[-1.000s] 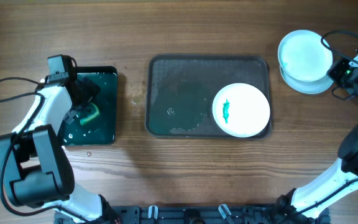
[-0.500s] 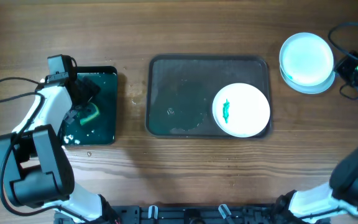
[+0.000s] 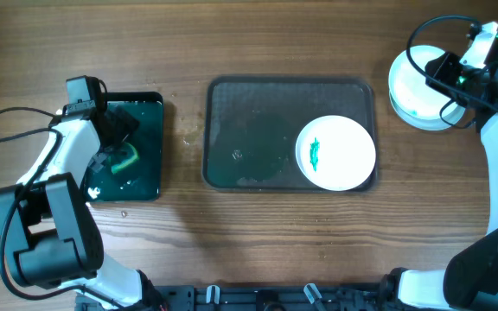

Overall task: Clean dirty plates on tray and stack at the side
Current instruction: 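Move the right gripper back over the last white plate on the tray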

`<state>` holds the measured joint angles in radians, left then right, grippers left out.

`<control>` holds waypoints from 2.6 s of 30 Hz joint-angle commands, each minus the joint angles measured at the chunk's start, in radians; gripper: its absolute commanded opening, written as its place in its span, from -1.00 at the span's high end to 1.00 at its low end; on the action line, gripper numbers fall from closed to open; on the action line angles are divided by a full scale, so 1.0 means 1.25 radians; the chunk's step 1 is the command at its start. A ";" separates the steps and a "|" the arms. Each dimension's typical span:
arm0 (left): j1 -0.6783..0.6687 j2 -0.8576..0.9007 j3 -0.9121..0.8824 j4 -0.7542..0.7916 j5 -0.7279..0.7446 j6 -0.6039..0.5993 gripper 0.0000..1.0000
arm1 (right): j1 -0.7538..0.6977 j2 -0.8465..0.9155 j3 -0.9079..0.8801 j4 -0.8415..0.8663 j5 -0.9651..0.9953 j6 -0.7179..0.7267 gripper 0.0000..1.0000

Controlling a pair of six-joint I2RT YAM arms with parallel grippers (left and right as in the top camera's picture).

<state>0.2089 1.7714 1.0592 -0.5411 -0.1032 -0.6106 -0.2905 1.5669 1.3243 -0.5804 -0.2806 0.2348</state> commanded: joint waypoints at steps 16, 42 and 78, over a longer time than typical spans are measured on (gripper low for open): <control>-0.001 0.006 -0.001 0.002 0.005 0.003 -1.00 | 0.006 -0.016 0.005 -0.012 -0.007 -0.020 0.48; -0.001 0.006 -0.001 0.002 0.005 0.003 -1.00 | 0.452 0.037 0.005 0.172 0.060 -0.060 0.06; -0.001 0.006 -0.001 0.002 0.005 0.003 -1.00 | 0.453 0.099 0.005 0.030 0.275 -0.162 -0.04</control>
<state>0.2089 1.7714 1.0592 -0.5411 -0.1028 -0.6106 0.2741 1.6794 1.3243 -0.4854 -0.0666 0.1238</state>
